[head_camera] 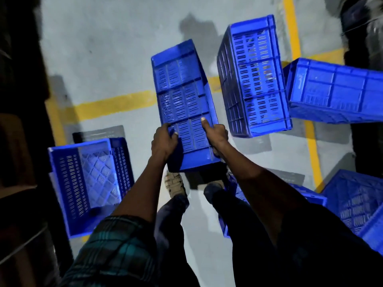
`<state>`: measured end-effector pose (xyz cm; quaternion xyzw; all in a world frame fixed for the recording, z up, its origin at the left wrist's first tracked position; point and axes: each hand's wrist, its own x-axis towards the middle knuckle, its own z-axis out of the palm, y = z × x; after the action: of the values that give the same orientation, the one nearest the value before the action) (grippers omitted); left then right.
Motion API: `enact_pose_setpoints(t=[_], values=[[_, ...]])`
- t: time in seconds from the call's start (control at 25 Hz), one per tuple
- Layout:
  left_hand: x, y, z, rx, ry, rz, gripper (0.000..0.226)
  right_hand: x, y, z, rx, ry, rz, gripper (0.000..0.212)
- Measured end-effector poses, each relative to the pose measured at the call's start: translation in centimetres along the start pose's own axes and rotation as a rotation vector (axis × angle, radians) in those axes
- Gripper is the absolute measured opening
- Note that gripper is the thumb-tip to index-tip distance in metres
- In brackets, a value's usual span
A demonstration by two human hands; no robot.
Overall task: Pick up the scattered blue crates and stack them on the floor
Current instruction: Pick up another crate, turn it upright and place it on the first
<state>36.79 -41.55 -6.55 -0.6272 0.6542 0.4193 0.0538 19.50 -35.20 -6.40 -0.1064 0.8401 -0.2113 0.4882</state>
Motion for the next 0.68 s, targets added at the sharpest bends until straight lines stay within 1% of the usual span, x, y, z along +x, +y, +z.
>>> enact_pose_setpoints(t=[0.08, 0.2, 0.32, 0.4, 0.44, 0.52, 0.6, 0.68], values=[[-3.1, -0.2, -2.7, -0.069, 0.075, 0.0, 0.049, -3.7, -1.8, 0.0, 0.048, -0.006, 0.049, 0.06], [-8.7, 0.6, -6.6, -0.204, 0.199, 0.018, 0.046, -9.3, -4.4, 0.6, 0.143, -0.028, 0.138, 0.052], [-15.1, 2.4, -10.4, -0.339, 0.326, 0.037, 0.043, -14.8, -7.7, 1.4, 0.194, -0.034, 0.134, 0.051], [-19.1, 2.8, -12.9, -0.391, 0.461, 0.07, 0.041, -18.3, -9.6, 1.6, 0.303, -0.032, 0.141, 0.048], [-20.9, 2.8, -14.0, -0.394, 0.561, 0.102, 0.039, -19.9, -10.4, 1.5, 0.386, -0.034, 0.16, 0.046], [-24.5, 2.3, -16.0, -0.449, 0.727, 0.136, 0.038, -23.0, -11.5, 1.4, 0.538, -0.085, 0.171, 0.043], [-27.6, 2.2, -17.8, -0.517, 0.78, 0.111, 0.038, -25.3, -11.9, 1.5, 0.646, -0.111, 0.195, 0.049], [-30.8, 1.2, -18.9, -0.501, 0.798, 0.072, 0.035, -27.8, -11.8, 2.0, 0.66, -0.168, 0.238, 0.056]])
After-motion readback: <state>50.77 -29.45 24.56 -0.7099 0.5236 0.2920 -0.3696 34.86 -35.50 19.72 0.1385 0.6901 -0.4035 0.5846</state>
